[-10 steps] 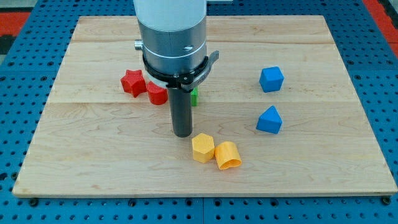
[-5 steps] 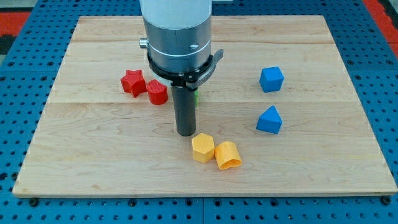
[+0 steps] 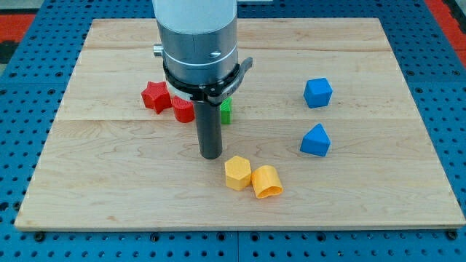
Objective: Push the red star to the top side of the board
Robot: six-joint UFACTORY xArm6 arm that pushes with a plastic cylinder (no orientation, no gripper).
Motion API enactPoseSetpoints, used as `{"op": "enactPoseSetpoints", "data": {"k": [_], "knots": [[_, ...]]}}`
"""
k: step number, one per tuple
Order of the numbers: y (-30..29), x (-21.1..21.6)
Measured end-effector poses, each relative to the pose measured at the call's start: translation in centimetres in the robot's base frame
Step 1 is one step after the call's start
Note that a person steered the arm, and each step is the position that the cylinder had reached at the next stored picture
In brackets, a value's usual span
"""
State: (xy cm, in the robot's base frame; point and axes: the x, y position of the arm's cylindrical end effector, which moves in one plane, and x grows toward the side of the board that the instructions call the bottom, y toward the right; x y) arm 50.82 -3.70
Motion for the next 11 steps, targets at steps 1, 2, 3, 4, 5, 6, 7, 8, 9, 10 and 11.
{"op": "enactPoseSetpoints", "data": {"k": [1, 2, 3, 4, 5, 6, 7, 8, 9, 10, 11], "knots": [[0.0, -1.4], [-1.6, -3.4], [-1.1, -4.8], [-5.2, -5.0], [-8.5, -6.8], [-11.4, -9.3], [-13.2, -10.9], [-11.2, -12.1], [-9.1, -15.4], [-2.2, -19.2], [3.8, -19.2]]}}
